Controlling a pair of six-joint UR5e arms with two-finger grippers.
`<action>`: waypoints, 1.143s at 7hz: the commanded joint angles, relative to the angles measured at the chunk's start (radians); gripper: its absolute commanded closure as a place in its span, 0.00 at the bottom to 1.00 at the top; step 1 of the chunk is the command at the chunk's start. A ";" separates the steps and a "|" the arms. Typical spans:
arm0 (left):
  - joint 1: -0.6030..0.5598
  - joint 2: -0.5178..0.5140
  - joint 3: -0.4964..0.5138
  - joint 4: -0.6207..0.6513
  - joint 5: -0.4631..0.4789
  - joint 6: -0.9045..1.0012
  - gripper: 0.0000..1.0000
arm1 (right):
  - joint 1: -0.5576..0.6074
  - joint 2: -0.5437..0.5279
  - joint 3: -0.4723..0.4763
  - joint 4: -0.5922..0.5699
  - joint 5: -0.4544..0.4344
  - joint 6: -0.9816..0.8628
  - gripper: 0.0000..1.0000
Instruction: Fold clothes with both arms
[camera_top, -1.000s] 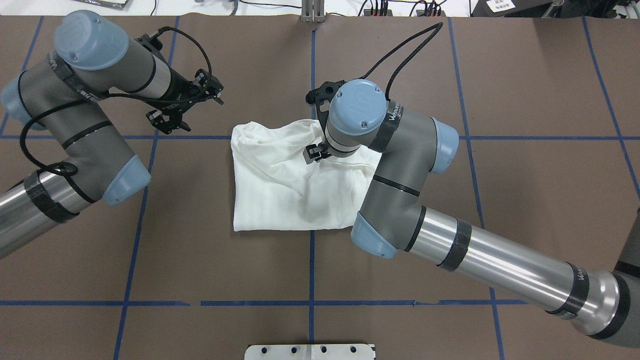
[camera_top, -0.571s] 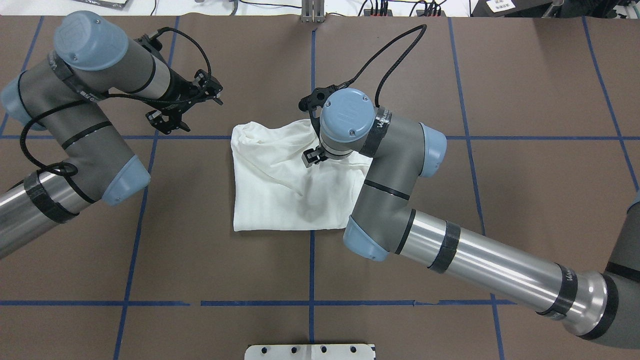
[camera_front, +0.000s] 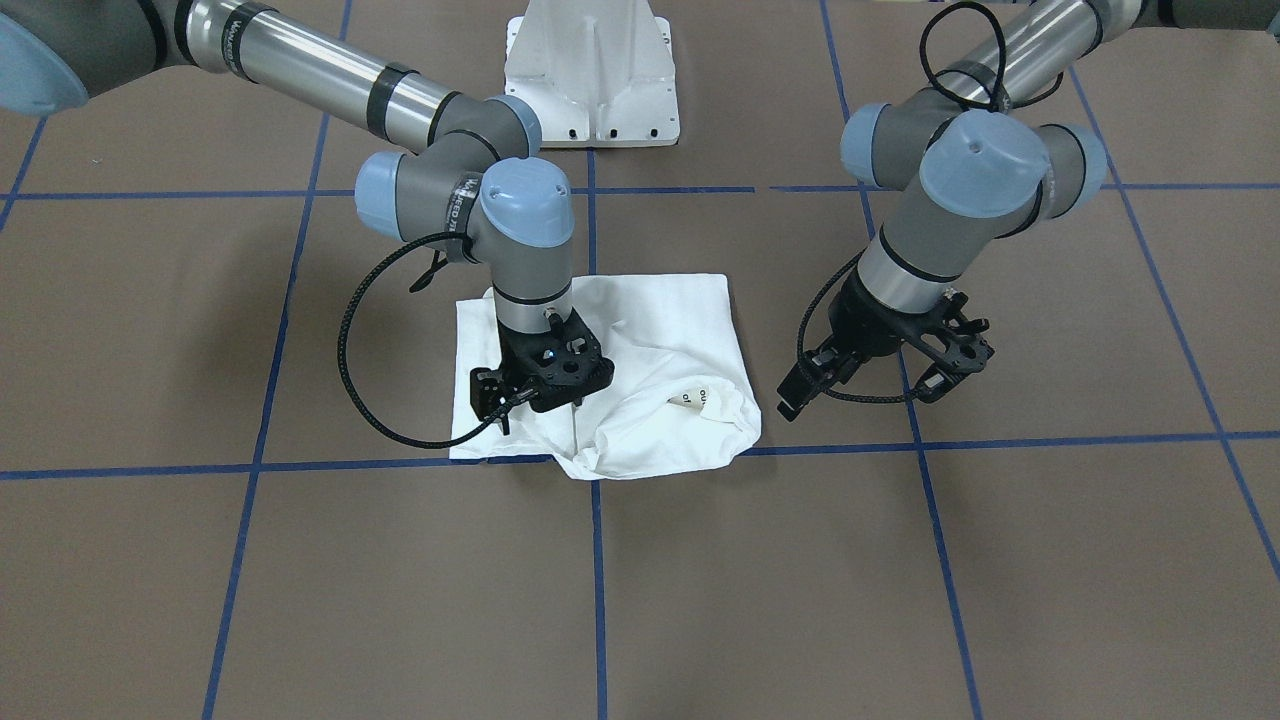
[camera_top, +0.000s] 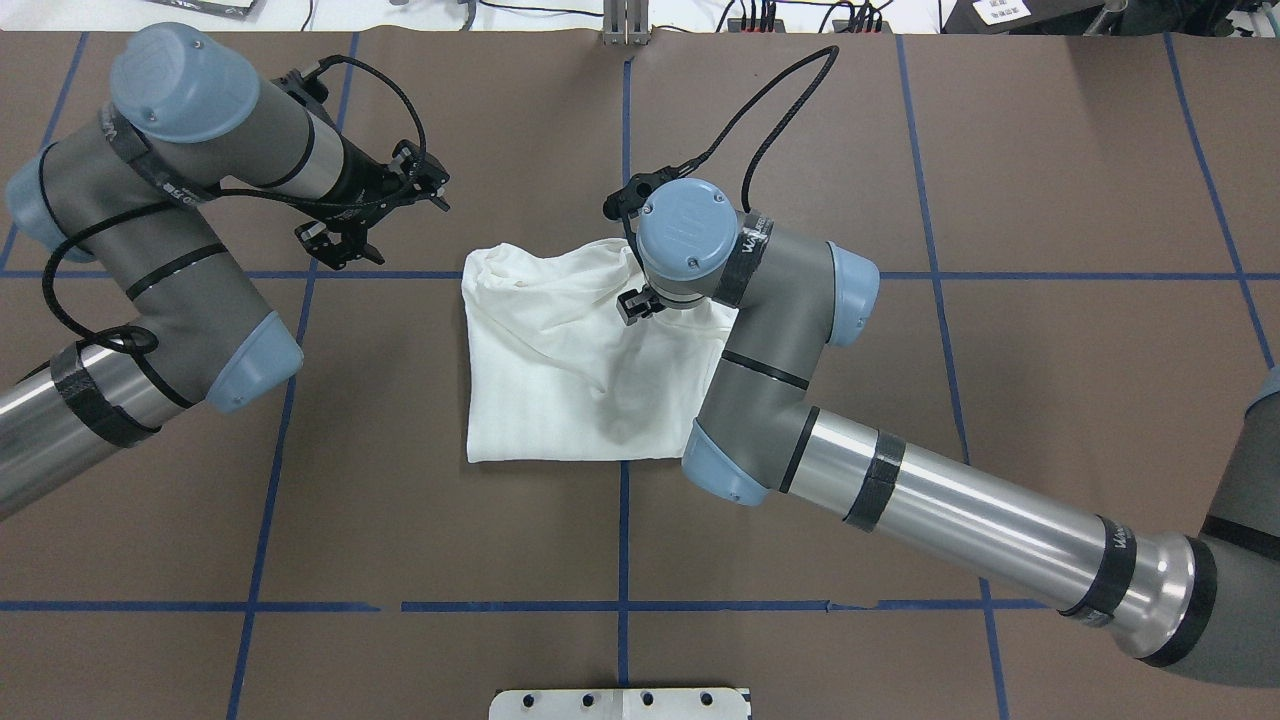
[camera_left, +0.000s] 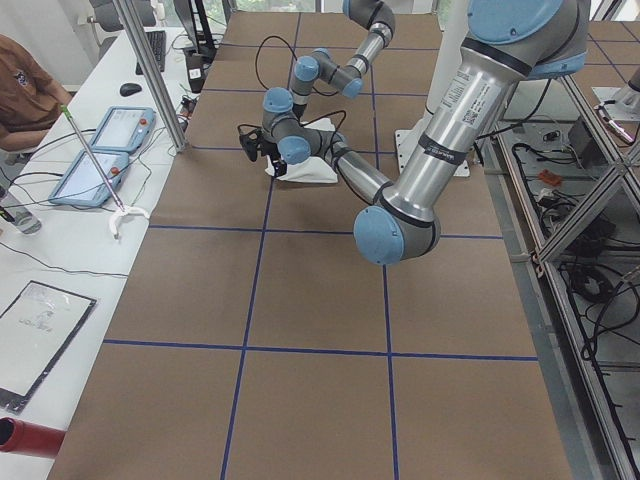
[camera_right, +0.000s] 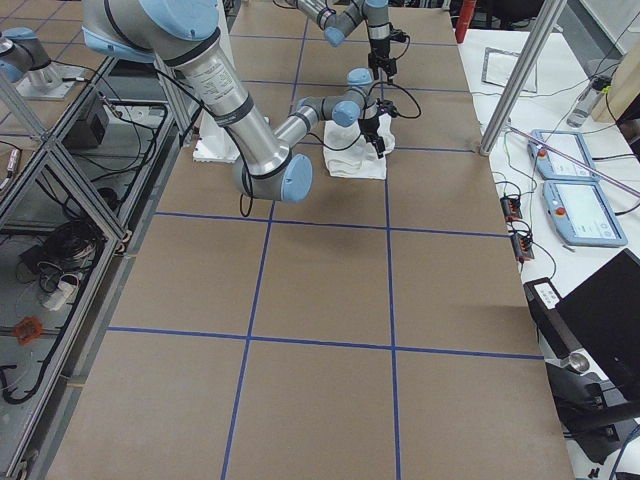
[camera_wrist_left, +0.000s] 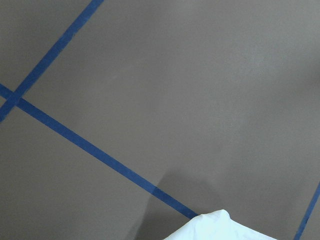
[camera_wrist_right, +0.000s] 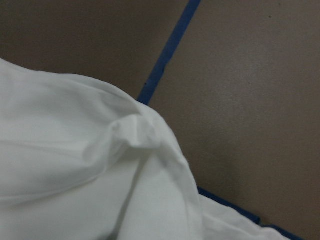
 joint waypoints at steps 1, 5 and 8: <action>0.003 -0.009 -0.001 -0.002 0.000 -0.011 0.00 | 0.089 -0.048 0.000 0.004 0.004 -0.100 0.01; -0.003 0.010 -0.083 0.008 0.000 0.020 0.00 | 0.304 -0.088 0.020 0.001 0.243 -0.215 0.00; -0.090 0.208 -0.245 0.040 0.000 0.437 0.00 | 0.527 -0.294 0.135 -0.010 0.403 -0.362 0.00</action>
